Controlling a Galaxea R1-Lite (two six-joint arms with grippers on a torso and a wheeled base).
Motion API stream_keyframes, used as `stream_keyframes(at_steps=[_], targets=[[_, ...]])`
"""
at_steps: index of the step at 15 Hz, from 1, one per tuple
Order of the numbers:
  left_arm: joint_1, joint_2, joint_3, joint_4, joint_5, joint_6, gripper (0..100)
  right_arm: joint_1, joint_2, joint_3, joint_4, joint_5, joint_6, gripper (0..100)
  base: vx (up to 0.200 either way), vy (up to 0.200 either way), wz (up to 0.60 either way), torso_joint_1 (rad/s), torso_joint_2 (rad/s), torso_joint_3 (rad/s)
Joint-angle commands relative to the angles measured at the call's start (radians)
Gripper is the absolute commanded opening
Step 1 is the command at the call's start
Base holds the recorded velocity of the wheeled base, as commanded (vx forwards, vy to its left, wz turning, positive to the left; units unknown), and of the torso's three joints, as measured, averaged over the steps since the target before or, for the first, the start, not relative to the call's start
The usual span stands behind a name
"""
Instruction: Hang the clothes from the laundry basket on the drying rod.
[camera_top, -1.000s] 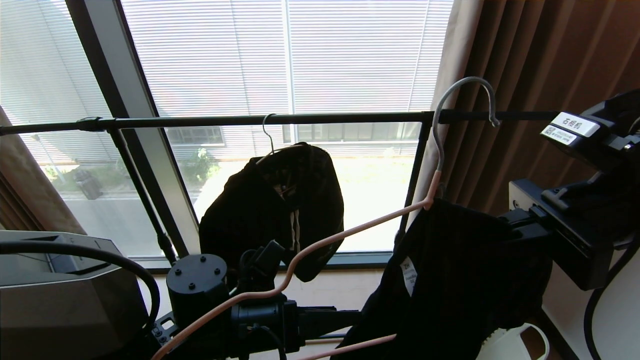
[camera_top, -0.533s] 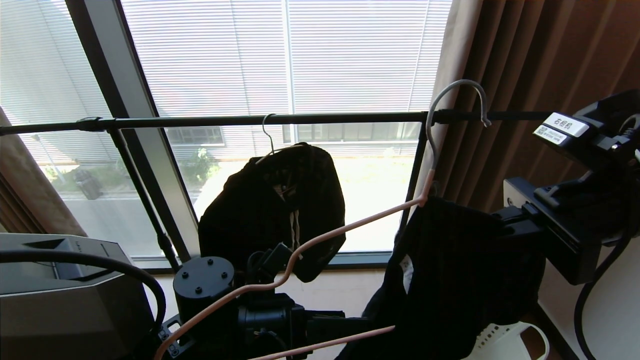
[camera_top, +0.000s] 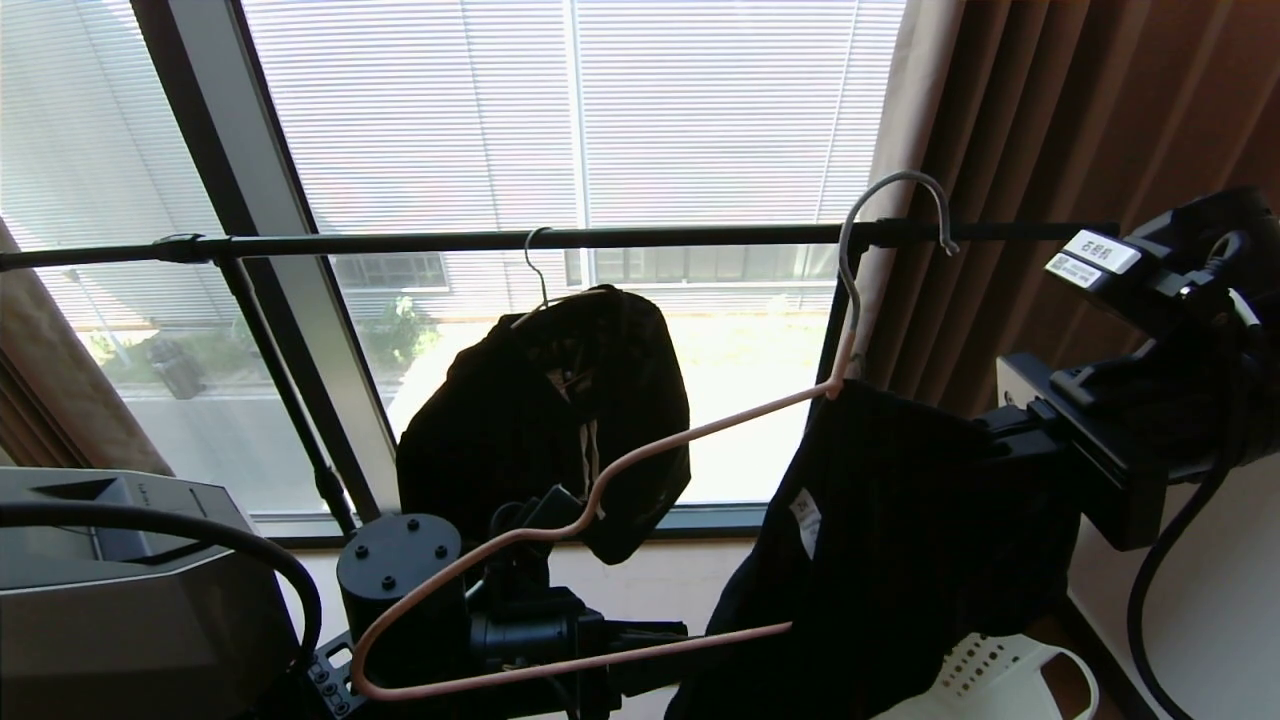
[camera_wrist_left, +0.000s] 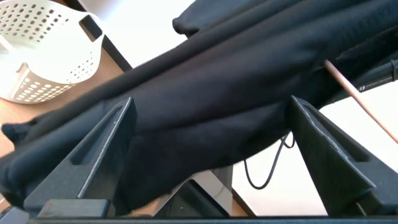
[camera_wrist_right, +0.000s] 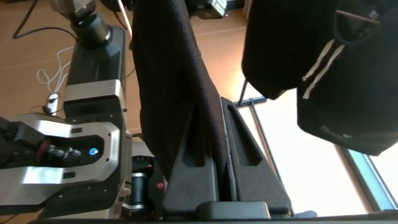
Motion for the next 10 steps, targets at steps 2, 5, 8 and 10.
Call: stream_keyframes(at_steps=[2,5,8,10], targets=[[0.001,-0.003,-0.003,-0.001,0.000,0.000,100,-0.007,0.008,0.003,-0.012,0.001,0.000,0,0.000,0.000,0.00,0.000,0.00,0.000],[-0.005,0.003,-0.017,0.001,0.000,0.000,100,0.001,0.007,0.004,-0.010,0.001,0.002,0,0.000,0.000,0.00,0.000,0.00,0.000],[-0.005,0.023,-0.029,0.001,0.000,0.000,100,0.005,0.001,0.007,-0.009,0.002,0.002,0,0.000,0.000,0.00,0.000,0.00,0.000],[-0.004,0.036,-0.044,0.003,0.000,0.000,100,0.028,-0.010,0.021,-0.010,0.004,0.002,0,0.000,0.000,0.00,0.000,0.00,0.000]])
